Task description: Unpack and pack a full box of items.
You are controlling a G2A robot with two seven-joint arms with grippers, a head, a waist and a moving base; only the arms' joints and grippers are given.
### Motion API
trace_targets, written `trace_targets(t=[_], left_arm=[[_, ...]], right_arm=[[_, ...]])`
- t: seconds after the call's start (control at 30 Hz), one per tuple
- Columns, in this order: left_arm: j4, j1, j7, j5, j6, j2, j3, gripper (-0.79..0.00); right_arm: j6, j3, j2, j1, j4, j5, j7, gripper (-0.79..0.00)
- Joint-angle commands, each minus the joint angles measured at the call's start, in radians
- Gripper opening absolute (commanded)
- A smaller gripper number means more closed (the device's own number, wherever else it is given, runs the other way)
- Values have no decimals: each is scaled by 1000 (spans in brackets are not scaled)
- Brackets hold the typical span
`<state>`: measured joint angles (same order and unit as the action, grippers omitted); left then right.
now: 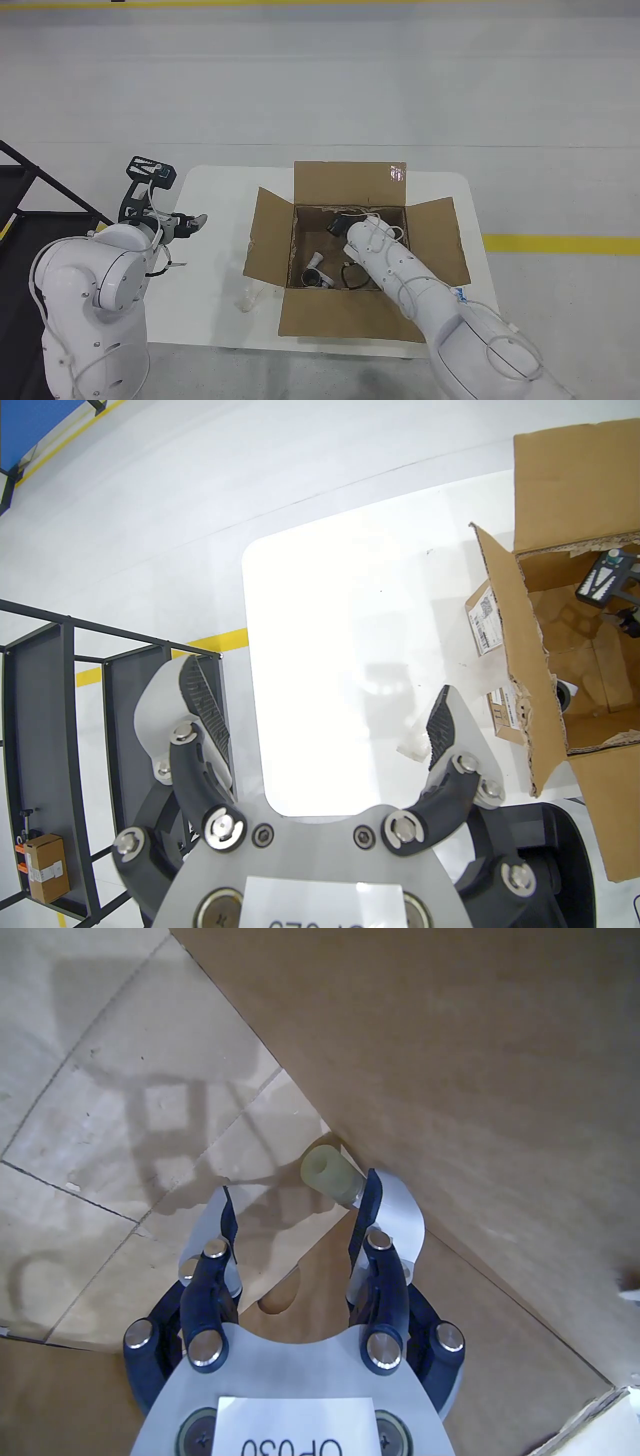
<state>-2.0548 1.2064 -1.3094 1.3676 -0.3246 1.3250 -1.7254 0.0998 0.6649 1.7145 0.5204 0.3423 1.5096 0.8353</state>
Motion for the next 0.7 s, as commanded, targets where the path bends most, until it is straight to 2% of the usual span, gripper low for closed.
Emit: trace_targets(t=[0.0, 0.2, 0.3, 0.6, 0.67], left_arm=[[0, 0, 0, 0, 0, 0, 0, 0], [0, 0, 0, 0, 0, 0, 0, 0], [0, 0, 0, 0, 0, 0, 0, 0], [0, 0, 0, 0, 0, 0, 0, 0], [0, 0, 0, 0, 0, 0, 0, 0]], right_arm=[[2, 2, 1, 0, -8, -2, -3, -268], [18, 5, 7, -5, -27, -6, -2, -305], [37, 6, 11, -6, -38, -10, 4, -283], [91, 3, 20, -8, -57, -11, 10, -329], [99, 1, 22, -7, -58, -7, 13, -317]])
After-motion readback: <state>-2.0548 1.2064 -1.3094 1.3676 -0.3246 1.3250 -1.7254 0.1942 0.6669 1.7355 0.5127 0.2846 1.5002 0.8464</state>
